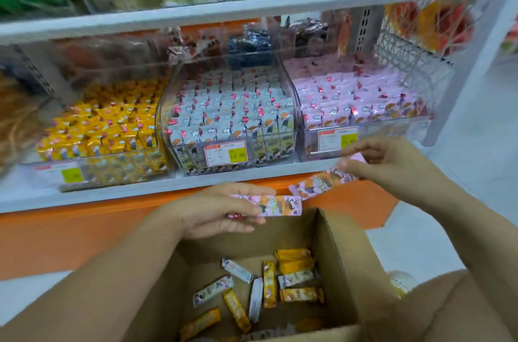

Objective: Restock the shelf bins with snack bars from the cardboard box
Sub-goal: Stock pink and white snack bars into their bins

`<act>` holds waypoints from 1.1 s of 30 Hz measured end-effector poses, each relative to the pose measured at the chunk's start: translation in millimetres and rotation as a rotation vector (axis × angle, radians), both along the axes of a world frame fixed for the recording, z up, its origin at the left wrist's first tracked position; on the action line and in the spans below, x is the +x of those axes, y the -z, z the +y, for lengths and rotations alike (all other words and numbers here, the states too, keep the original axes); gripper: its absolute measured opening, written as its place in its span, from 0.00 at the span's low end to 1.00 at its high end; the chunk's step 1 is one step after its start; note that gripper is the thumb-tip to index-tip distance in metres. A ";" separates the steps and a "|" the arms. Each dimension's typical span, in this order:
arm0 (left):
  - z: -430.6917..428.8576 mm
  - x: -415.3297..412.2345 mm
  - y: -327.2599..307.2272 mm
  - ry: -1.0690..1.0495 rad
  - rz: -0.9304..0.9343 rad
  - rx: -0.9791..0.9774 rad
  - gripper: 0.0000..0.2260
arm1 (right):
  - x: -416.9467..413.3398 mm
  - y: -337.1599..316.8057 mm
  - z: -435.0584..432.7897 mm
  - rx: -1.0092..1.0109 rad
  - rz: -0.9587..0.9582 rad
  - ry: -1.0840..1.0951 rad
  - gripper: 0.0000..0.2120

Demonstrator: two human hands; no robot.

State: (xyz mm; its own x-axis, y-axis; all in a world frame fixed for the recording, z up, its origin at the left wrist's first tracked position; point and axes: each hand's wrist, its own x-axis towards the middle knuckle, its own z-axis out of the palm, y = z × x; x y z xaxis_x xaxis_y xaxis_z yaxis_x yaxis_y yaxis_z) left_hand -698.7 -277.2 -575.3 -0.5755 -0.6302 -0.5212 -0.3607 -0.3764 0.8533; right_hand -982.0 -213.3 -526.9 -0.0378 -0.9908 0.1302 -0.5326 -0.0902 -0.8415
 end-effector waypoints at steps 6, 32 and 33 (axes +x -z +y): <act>-5.5 -40.9 -62.2 -0.043 0.089 -0.181 0.12 | -21.6 -26.7 -3.0 -0.210 -0.303 0.125 0.04; -53.5 -281.0 -126.4 0.008 0.152 -1.043 0.13 | -125.3 -24.8 -41.5 -0.423 -0.150 0.476 0.13; -58.3 -285.1 -122.0 0.013 0.131 -1.069 0.13 | -129.3 -22.0 -44.6 -0.404 -0.136 0.465 0.14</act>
